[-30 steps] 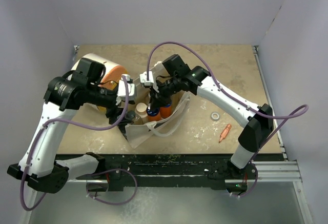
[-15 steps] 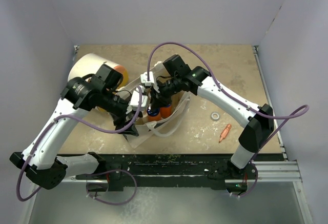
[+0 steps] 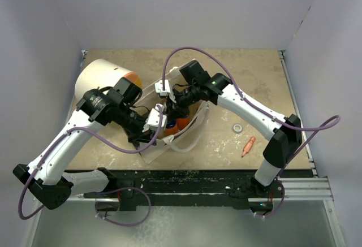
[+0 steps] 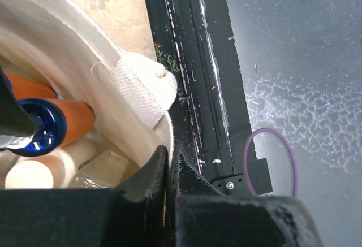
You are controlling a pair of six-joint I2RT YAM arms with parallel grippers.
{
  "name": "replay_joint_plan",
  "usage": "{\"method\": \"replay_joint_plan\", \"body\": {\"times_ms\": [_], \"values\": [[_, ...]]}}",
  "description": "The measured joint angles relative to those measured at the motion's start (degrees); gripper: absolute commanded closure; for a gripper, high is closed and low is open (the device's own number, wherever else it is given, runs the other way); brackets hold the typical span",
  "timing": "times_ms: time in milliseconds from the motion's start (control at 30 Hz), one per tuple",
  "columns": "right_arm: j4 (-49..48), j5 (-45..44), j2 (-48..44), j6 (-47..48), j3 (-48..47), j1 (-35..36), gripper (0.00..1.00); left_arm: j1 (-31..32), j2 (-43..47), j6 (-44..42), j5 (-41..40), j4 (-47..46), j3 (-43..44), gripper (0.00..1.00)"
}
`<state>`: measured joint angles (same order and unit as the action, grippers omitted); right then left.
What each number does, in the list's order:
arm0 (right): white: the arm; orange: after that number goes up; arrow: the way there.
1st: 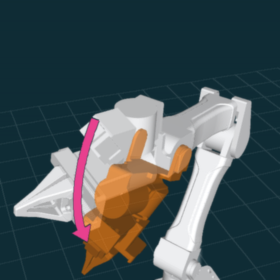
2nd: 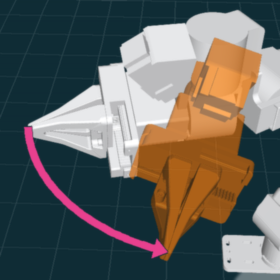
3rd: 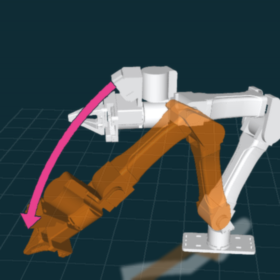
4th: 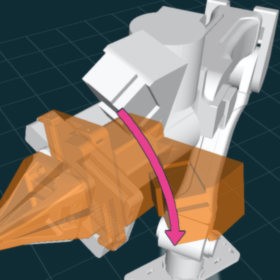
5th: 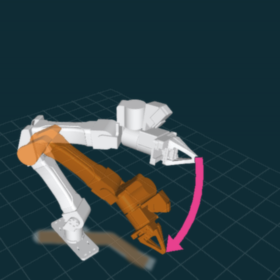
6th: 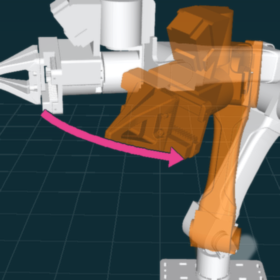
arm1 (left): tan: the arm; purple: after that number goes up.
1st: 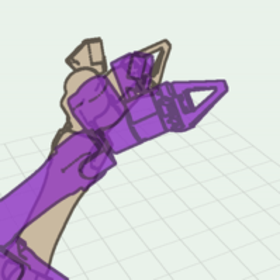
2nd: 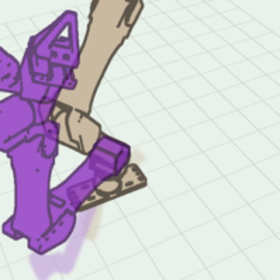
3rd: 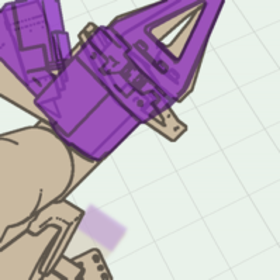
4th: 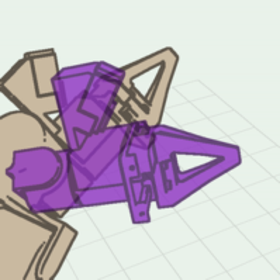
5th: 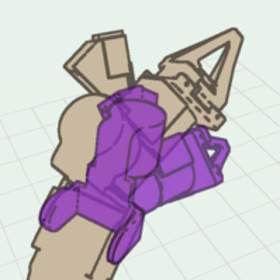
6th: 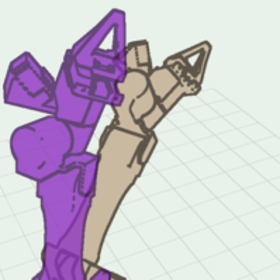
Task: Place the personal care products into the canvas bag
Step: Place the care product in the canvas bag.
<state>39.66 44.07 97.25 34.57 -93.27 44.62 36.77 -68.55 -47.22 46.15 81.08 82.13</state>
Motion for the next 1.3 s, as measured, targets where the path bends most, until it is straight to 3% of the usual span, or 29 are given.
{"method": "replay_joint_plan", "body": {"times_ms": [667,800,1000,1300], "values": [[-0.90,-2.97,1.14,4.92,4.74,0.00,1.00,-5.27,4.28,-9.62,8.04,0.85,-2.58,1.00],[-1.81,-3.89,1.49,5.09,5.57,0.00,0.93,-5.27,5.57,-9.62,8.13,0.44,-4.31,1.00],[-3.63,-4.50,1.46,5.05,6.56,0.00,0.86,-5.27,7.28,-9.31,8.13,-1.53,-7.02,0.88],[-5.99,-4.50,0.81,4.85,8.02,-0.02,0.75,-5.27,7.76,-8.81,8.50,-3.78,-8.92,0.82]]}}
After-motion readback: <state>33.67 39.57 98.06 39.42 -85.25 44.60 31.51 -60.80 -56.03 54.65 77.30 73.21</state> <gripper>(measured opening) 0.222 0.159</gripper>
